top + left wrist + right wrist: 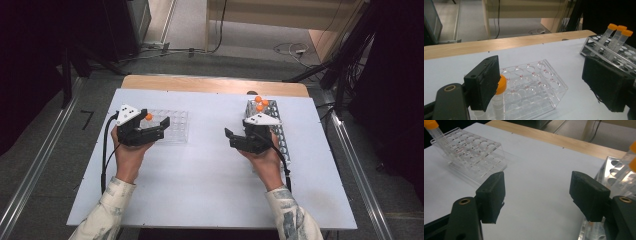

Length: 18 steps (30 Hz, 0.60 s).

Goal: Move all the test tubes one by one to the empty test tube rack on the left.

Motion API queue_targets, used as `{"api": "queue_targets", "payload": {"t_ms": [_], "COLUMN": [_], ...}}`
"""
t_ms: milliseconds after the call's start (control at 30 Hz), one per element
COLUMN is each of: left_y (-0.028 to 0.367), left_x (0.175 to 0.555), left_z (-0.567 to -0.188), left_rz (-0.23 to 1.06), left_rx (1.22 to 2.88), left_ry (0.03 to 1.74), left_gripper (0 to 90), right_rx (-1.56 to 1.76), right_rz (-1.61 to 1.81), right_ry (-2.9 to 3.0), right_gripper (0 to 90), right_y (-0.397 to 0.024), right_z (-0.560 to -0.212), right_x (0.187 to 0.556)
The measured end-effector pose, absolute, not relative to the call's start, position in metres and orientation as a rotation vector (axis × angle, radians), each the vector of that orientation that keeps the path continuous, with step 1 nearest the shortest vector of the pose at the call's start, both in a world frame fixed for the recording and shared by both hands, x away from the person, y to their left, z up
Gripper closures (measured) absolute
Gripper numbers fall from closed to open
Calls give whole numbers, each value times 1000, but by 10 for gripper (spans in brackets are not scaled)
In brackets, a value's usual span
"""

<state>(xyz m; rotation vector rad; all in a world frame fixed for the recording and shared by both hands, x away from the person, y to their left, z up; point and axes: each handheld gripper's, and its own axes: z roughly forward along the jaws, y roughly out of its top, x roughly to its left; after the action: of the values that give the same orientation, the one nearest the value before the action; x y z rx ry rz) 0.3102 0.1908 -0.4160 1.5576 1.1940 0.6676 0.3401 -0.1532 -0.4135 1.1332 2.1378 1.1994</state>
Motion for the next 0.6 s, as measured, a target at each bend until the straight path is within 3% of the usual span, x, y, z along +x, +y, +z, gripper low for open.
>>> {"api": "queue_targets", "payload": {"t_ms": [267, 600], "left_y": [191, 191], "left_x": [310, 310], "left_z": [-416, -416], "left_rz": [652, 650], "left_rx": [1553, 1553], "left_ry": [1191, 1191], "left_gripper": [154, 153], "right_rx": [1182, 1216], "right_rz": [1199, 1120], "right_ry": [2068, 1957], "right_gripper": [290, 143], "right_y": [-176, -188], "right_z": [-412, -412], "right_x": [350, 360]}}
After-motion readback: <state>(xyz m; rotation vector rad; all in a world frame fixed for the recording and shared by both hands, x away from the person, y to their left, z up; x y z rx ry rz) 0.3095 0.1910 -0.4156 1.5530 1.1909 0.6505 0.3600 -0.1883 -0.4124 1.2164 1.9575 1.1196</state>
